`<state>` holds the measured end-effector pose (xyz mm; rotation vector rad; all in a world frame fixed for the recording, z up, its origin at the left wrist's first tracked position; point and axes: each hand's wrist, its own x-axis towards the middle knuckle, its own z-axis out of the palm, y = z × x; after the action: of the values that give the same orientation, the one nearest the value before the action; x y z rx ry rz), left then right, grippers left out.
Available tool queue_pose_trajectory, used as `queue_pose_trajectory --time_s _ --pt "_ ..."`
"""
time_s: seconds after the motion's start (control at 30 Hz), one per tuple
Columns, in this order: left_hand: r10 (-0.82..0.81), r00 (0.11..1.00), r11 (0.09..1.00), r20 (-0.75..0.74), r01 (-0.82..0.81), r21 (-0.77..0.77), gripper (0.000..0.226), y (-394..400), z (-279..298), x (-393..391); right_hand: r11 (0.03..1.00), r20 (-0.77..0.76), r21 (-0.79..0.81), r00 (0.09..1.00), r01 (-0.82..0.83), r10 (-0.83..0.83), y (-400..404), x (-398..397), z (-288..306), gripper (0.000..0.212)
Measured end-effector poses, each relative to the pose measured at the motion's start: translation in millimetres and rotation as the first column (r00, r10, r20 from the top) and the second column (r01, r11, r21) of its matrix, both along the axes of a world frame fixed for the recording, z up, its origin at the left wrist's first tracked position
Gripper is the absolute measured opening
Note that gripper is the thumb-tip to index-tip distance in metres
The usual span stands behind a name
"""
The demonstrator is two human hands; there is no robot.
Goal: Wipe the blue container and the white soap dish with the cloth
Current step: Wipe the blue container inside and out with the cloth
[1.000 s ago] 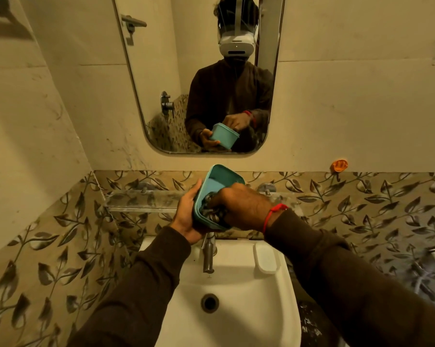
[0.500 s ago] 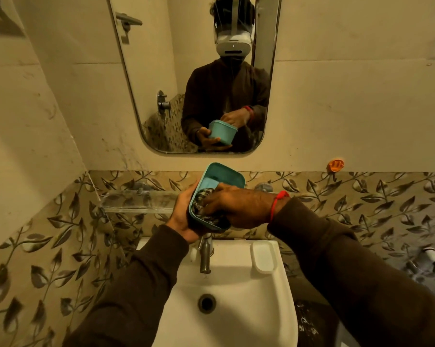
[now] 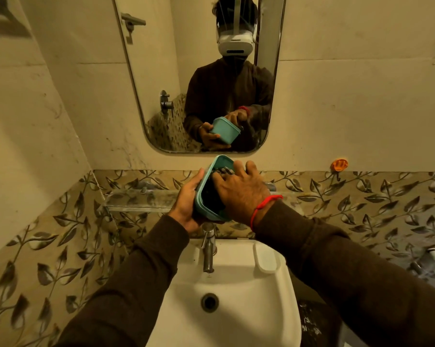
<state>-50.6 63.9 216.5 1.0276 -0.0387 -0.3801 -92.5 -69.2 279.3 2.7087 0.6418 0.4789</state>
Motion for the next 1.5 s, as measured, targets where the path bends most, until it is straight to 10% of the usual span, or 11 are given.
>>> queue_pose_trajectory --time_s 0.23,0.43,0.9,1.17,1.5 --pt "0.039 0.998 0.992 0.053 -0.032 -0.12 0.059 4.2 -1.1 -2.1 0.935 -0.391 0.33 0.883 -0.129 0.259 0.6 -1.4 8.0 0.045" --pt "0.023 0.998 0.989 0.051 -0.015 -0.146 0.059 6.1 11.7 0.1 0.889 -0.235 0.452 0.951 -0.076 0.201 1.9 1.0 16.7 0.063" --pt "-0.036 0.999 0.996 0.039 0.039 -0.083 0.06 3.4 0.8 -6.2 0.95 -0.45 0.189 0.838 -0.25 0.31 -16.7 -11.0 28.0 0.048" --pt "0.007 0.997 1.0 0.072 -0.006 -0.005 0.055 13.0 17.1 -0.1 0.963 0.137 -0.23 0.975 -0.142 0.177 -30.4 8.6 17.7 0.068" --pt "0.047 0.998 0.982 0.029 -0.052 0.18 0.054 22.1 11.3 16.5 0.922 -0.243 0.273 0.907 -0.276 0.344 -10.3 -20.0 -8.7 0.055"
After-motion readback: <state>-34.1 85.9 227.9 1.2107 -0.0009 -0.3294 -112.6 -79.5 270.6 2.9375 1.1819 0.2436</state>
